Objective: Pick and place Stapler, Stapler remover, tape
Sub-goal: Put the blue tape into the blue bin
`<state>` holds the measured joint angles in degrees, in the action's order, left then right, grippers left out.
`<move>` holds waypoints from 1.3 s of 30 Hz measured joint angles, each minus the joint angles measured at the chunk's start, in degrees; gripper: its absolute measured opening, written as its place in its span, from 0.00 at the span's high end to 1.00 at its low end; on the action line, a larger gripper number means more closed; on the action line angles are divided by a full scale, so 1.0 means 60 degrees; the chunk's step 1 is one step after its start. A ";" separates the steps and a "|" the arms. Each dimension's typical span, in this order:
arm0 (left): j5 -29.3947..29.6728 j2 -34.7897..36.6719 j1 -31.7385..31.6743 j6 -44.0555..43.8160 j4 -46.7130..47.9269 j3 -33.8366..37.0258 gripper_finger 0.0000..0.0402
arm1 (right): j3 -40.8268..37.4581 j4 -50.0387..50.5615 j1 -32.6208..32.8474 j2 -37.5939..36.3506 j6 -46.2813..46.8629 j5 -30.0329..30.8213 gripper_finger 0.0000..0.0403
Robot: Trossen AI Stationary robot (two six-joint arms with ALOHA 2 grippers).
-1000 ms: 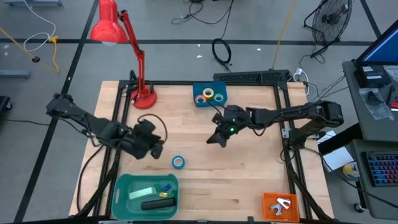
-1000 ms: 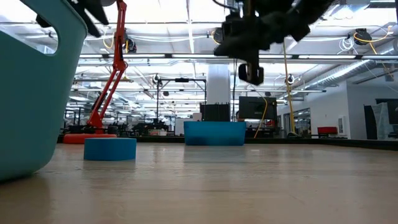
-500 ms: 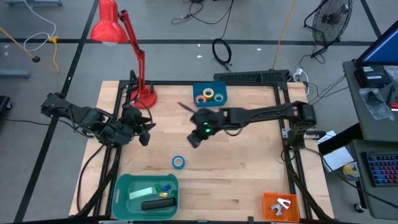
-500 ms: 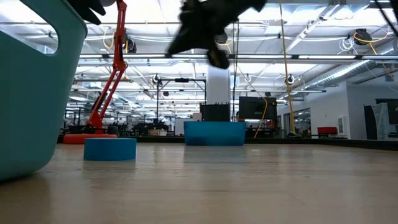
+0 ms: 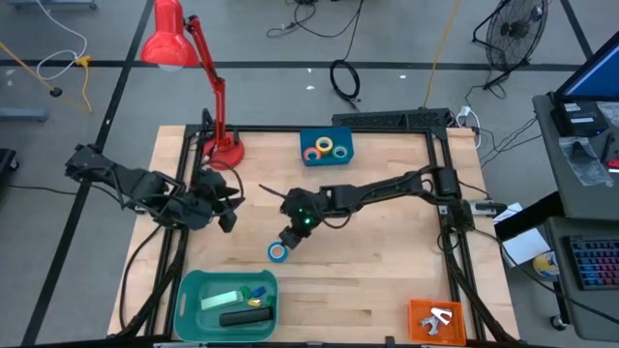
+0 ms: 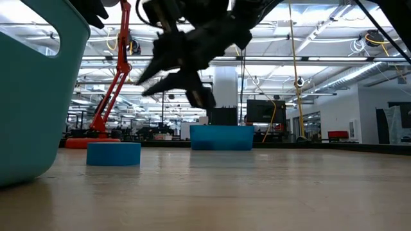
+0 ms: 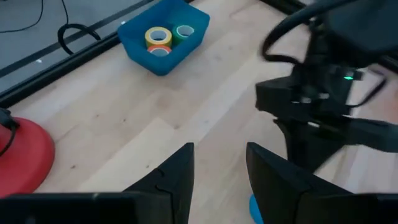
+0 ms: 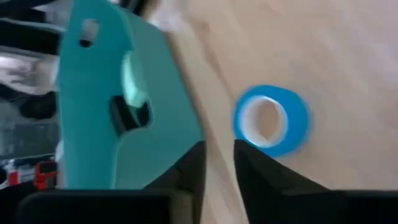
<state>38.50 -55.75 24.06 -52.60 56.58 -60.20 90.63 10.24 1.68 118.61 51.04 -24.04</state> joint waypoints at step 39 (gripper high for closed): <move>-0.5498 -0.2989 -0.1300 0.0515 -0.2909 0.1067 0.63 | -0.0346 0.3671 0.1036 -0.2468 -0.0249 0.6109 1.00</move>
<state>5.51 -73.69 16.26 -49.51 39.13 -53.80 88.55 32.26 7.89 103.80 49.54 12.61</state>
